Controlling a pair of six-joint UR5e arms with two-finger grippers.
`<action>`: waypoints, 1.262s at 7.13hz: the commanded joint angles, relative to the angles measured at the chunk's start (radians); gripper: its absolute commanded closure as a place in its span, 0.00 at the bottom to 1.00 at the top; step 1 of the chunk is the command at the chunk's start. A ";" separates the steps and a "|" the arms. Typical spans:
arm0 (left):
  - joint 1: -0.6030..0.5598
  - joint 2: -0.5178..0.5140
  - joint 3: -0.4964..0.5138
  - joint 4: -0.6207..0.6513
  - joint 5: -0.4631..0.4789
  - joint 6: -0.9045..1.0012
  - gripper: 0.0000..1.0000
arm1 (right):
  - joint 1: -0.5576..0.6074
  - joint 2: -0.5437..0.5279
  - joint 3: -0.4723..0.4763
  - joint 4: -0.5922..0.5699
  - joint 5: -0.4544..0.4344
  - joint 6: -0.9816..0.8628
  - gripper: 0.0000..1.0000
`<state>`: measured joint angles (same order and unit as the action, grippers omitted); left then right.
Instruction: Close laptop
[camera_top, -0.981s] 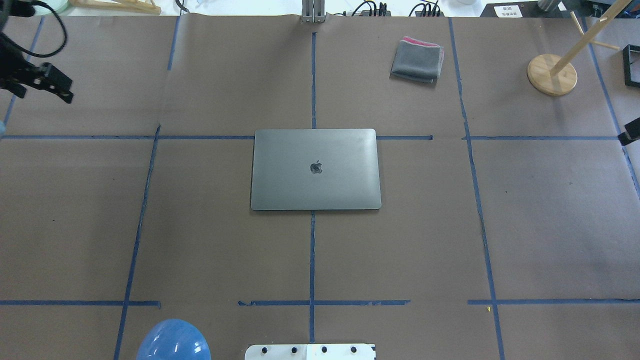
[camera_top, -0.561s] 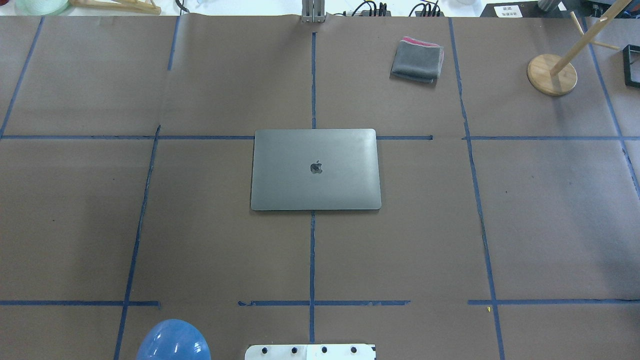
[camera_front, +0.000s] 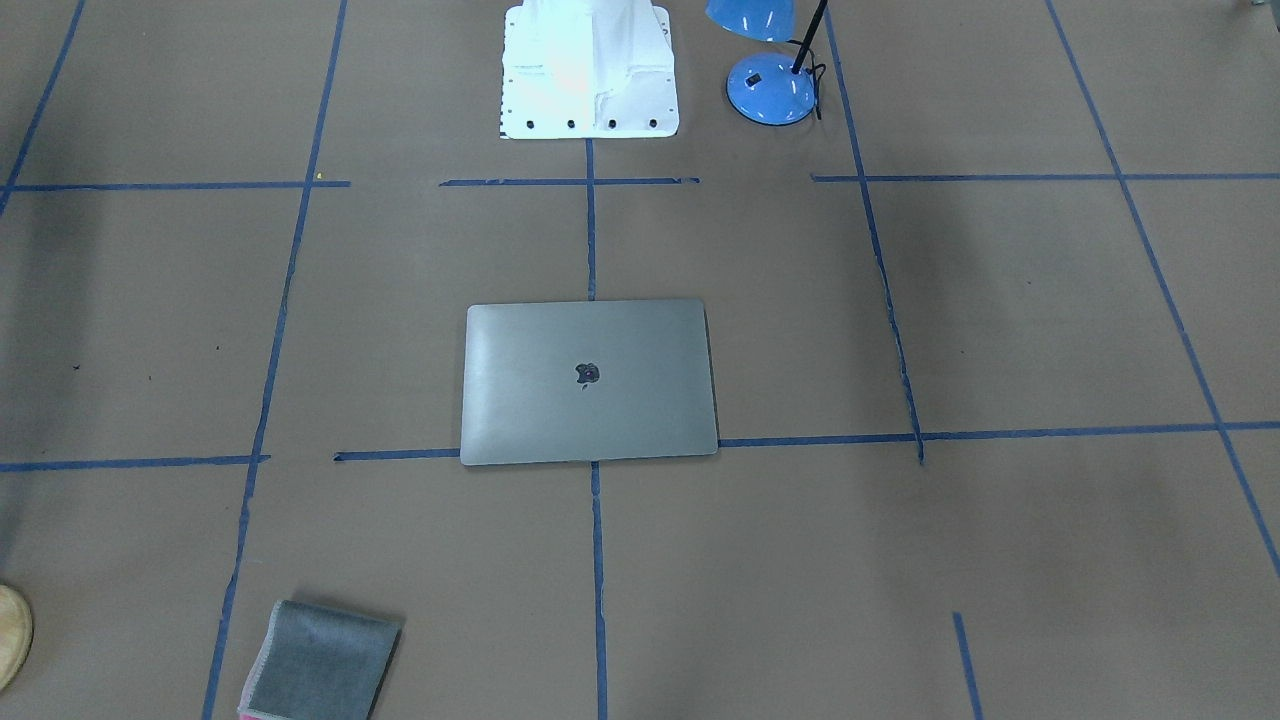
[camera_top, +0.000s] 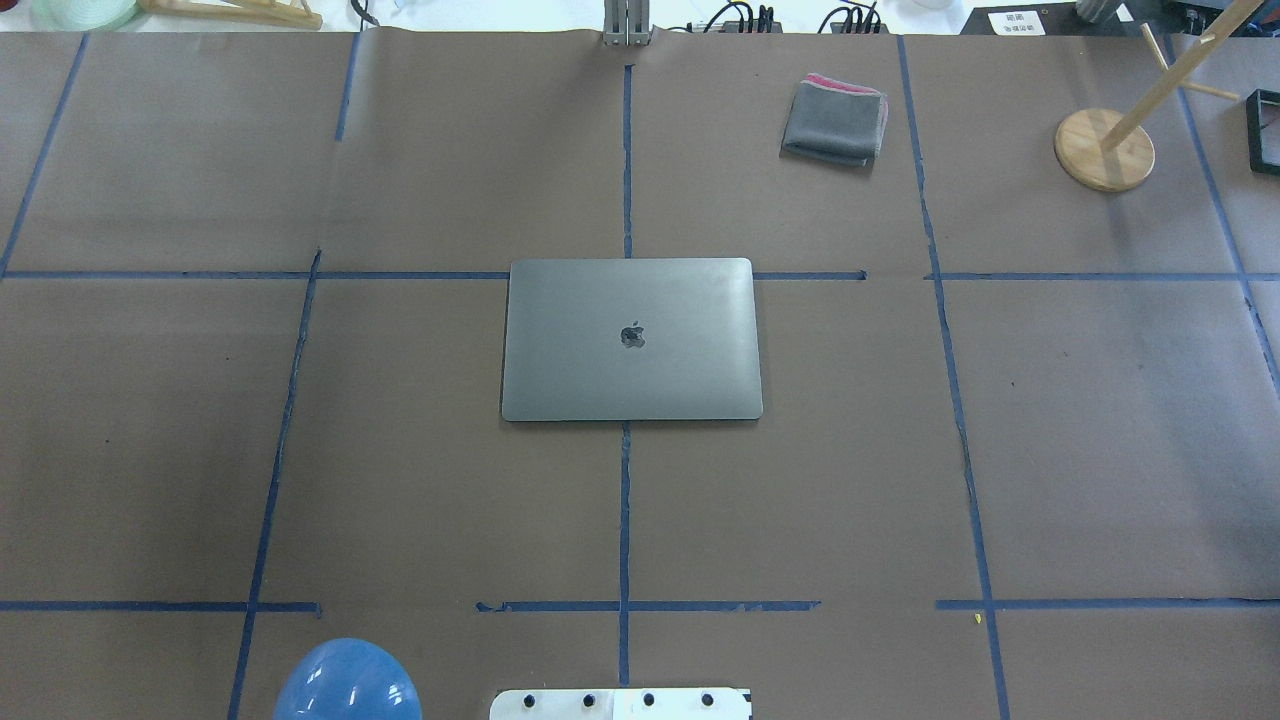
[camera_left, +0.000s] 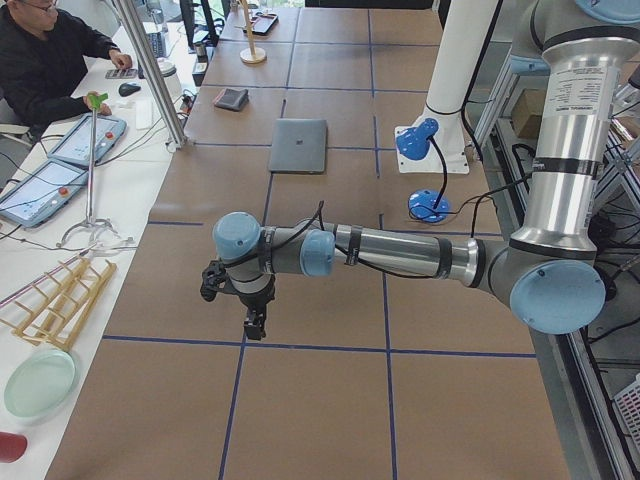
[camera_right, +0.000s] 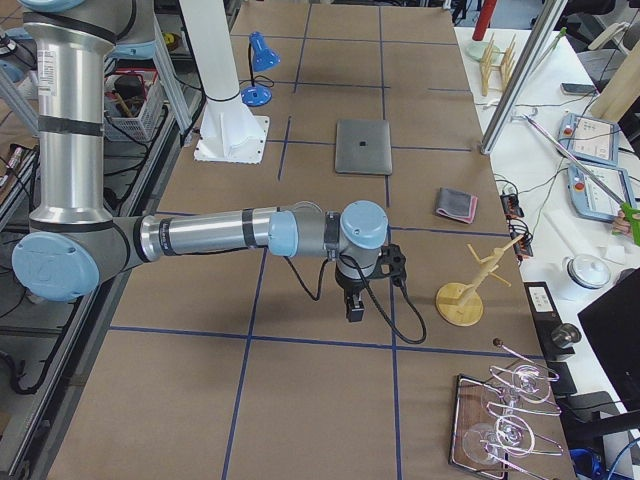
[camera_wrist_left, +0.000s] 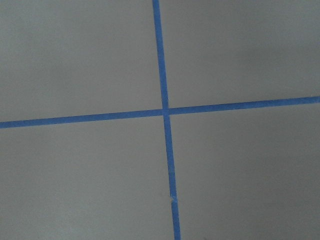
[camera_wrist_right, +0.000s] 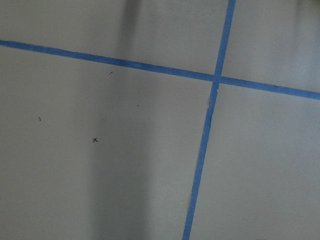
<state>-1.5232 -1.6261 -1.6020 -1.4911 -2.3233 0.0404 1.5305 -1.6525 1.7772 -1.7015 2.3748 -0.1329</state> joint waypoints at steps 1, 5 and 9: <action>-0.006 0.009 0.005 0.002 -0.001 0.010 0.00 | 0.049 -0.026 -0.045 0.000 0.000 -0.008 0.01; -0.006 0.012 -0.006 0.006 -0.001 0.004 0.00 | 0.089 -0.026 -0.087 -0.001 0.003 0.053 0.01; -0.006 0.011 -0.012 0.008 -0.002 0.001 0.00 | 0.095 -0.023 -0.094 0.000 0.018 0.068 0.01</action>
<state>-1.5295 -1.6150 -1.6130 -1.4831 -2.3249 0.0417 1.6250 -1.6743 1.6828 -1.7018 2.3842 -0.0687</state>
